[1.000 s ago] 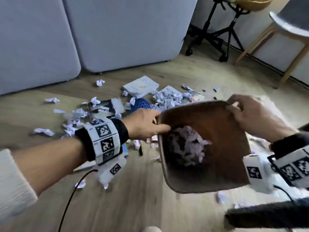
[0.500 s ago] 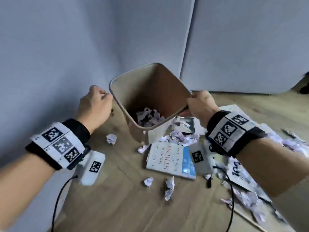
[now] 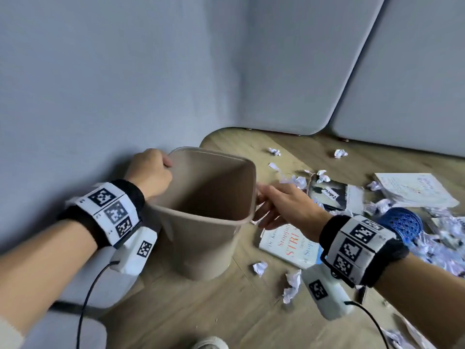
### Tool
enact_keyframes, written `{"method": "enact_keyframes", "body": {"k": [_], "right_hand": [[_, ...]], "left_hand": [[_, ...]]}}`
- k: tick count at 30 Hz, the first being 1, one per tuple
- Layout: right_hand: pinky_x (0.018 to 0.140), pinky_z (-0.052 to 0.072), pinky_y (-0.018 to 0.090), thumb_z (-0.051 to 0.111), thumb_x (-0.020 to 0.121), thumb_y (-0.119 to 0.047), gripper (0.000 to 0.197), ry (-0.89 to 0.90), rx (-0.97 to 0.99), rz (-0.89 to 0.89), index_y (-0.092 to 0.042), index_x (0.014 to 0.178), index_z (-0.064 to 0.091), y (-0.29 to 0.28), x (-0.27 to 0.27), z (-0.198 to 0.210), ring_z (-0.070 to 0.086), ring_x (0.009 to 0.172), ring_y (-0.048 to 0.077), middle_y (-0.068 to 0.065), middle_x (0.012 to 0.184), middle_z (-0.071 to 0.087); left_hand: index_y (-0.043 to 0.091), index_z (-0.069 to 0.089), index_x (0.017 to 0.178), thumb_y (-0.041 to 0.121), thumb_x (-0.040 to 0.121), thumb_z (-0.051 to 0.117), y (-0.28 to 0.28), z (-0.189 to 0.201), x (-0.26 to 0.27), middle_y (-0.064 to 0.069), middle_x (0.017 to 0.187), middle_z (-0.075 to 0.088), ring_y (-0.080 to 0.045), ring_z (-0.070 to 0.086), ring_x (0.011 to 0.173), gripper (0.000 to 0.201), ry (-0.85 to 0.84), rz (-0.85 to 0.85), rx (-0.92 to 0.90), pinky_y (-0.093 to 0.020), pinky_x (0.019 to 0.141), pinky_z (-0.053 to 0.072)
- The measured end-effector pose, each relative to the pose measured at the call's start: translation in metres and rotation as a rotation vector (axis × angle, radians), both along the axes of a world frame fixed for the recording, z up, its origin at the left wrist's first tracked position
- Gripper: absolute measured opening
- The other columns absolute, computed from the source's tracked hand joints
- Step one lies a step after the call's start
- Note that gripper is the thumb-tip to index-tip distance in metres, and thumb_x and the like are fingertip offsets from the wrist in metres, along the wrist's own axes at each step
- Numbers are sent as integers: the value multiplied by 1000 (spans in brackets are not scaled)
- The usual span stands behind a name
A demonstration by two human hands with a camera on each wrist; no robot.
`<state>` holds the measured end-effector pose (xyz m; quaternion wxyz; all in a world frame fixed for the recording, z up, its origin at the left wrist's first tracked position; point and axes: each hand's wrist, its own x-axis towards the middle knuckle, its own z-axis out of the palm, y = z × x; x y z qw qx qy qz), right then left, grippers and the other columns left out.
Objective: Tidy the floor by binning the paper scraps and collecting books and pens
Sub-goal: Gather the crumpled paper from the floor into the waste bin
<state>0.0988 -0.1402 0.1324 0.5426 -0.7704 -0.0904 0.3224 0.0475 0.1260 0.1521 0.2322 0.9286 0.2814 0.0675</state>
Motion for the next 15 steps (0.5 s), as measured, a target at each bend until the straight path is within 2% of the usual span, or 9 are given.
{"method": "enact_keyframes", "body": {"k": [2,4,5,7,9,11,13,15], "right_hand": [[52,54,30,41,101,-42,50,-35,-57,-21,3,92,61,-16,4,-12,66,62,27,23,82,72],[57,58,35,44,100,-36,41,-178,-259,37,-1,87,61,-35,4,-33,67,64,26,15,79,73],[62,58,37,47,98,-33,34,-267,-399,120,-6,82,59,-45,4,-46,69,67,25,11,80,73],[69,53,35,52,94,-34,24,-377,-678,338,-18,75,53,-62,-1,-72,66,80,24,7,93,71],[74,45,30,52,93,-38,18,-454,-876,490,-21,89,59,-71,-6,-92,60,96,23,5,108,66],[79,46,33,52,93,-37,24,-537,-935,545,-20,109,58,-73,-11,-107,58,107,25,3,118,61],[82,47,36,52,93,-34,31,-592,-935,562,-17,119,52,-70,-16,-117,57,110,28,5,123,55],[80,46,38,53,93,-33,39,-617,-961,607,-17,127,45,-67,-24,-129,55,111,31,8,126,48]], "left_hand": [[11,72,100,-8,83,42,3,1,2,-11,116,68,-27,59,110,39,-49,9,-59,-24,89,44],[15,74,94,-9,84,39,4,0,2,-8,113,69,-24,61,102,43,-101,36,-101,-21,78,45],[14,74,94,-9,84,39,3,-1,1,-8,114,69,-23,61,101,44,-125,57,-105,-21,76,45],[11,75,98,-9,84,38,3,-6,-1,-9,117,68,-25,61,107,44,-161,105,-118,-23,82,45],[10,73,103,-7,84,41,6,-8,-1,-11,121,66,-25,59,113,41,-138,119,-166,-26,93,45],[13,70,109,8,80,57,6,0,4,-8,124,65,-24,58,115,33,-107,95,-228,-31,101,44],[20,68,109,32,71,71,-11,24,9,0,119,66,-19,60,112,40,-174,7,-241,-35,101,46],[19,70,100,36,74,73,-51,53,9,1,102,72,-15,67,99,31,-325,-221,-342,-35,95,51]]}}
